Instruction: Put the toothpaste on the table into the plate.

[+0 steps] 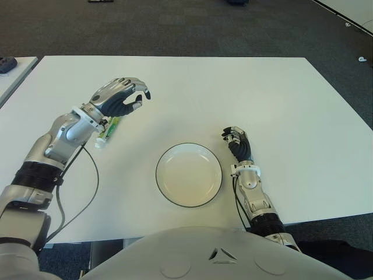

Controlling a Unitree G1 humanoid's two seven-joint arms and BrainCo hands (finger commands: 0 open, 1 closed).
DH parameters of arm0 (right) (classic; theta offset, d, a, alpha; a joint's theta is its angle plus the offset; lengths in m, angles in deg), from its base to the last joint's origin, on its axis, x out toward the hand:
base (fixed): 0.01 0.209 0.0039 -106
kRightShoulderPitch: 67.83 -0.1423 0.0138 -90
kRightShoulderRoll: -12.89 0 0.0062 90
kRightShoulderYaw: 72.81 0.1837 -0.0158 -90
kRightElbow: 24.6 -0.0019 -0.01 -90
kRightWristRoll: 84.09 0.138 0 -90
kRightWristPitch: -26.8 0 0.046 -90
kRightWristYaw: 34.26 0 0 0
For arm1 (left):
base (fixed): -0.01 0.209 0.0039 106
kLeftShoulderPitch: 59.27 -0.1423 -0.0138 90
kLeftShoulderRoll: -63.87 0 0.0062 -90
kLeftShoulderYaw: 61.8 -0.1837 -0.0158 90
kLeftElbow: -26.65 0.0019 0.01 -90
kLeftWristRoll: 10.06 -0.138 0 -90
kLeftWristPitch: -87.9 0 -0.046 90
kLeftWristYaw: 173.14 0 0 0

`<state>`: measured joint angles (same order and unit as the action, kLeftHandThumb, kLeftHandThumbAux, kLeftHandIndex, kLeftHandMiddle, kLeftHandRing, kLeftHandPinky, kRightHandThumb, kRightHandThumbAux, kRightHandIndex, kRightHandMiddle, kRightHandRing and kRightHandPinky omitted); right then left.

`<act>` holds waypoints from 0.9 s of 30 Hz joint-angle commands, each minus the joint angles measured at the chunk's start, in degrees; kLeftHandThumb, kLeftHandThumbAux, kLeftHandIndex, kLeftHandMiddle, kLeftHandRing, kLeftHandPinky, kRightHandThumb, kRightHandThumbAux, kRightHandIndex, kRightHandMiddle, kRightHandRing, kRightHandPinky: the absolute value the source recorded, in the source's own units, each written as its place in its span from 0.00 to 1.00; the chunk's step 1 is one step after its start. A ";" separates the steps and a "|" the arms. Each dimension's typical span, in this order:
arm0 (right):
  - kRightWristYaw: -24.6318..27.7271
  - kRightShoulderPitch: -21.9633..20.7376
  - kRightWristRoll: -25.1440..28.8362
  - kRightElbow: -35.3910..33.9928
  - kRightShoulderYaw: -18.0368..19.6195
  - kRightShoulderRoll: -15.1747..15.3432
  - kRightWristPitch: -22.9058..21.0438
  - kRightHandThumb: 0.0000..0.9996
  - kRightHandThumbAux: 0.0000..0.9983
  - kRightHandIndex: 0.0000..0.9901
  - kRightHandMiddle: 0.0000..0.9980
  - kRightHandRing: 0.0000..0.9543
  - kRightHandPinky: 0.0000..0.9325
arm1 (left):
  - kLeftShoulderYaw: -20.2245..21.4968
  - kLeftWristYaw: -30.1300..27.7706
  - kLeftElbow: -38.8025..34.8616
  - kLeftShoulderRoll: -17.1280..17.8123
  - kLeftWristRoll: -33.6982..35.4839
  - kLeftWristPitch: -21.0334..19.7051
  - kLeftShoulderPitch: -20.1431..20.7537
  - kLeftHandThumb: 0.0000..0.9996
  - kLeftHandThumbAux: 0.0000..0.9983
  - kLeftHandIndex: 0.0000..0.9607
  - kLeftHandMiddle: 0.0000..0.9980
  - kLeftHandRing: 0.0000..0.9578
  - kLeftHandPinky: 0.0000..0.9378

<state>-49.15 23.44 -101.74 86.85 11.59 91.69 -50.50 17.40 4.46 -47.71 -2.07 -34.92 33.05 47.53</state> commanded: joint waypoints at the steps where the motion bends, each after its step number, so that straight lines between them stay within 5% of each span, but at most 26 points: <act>1: -0.10 0.25 -0.06 1.81 -0.17 -0.20 -0.74 0.83 0.70 0.38 0.48 0.48 0.40 | -2.44 -0.51 -1.59 -5.09 -1.46 -0.42 0.29 0.71 0.72 0.46 0.88 0.89 0.89; 4: 0.09 0.14 0.06 1.79 -0.27 -0.25 -0.76 0.83 0.70 0.38 0.48 0.48 0.41 | -4.69 1.18 -1.83 -9.70 -3.57 -0.18 1.69 0.71 0.72 0.46 0.88 0.89 0.88; 10: 0.45 0.00 0.36 1.68 -0.38 -0.40 -0.86 0.83 0.70 0.38 0.48 0.49 0.42 | -5.29 0.71 -0.46 -11.84 -3.75 3.54 3.13 0.71 0.72 0.46 0.88 0.89 0.89; 20: 1.31 0.05 1.78 2.02 -0.12 -0.65 0.93 0.83 0.70 0.38 0.49 0.50 0.43 | -6.88 0.31 3.54 -13.84 -2.96 11.42 5.29 0.71 0.72 0.46 0.88 0.90 0.91; 27: 1.35 0.73 1.44 0.48 -0.41 -0.65 0.56 0.83 0.70 0.36 0.50 0.50 0.41 | -5.34 0.92 3.57 -11.94 -6.23 12.51 4.92 0.71 0.72 0.46 0.89 0.91 0.93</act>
<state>-48.54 23.21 -100.46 87.25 11.49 91.27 -48.96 11.28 5.12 -44.67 -15.66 -39.37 46.08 52.52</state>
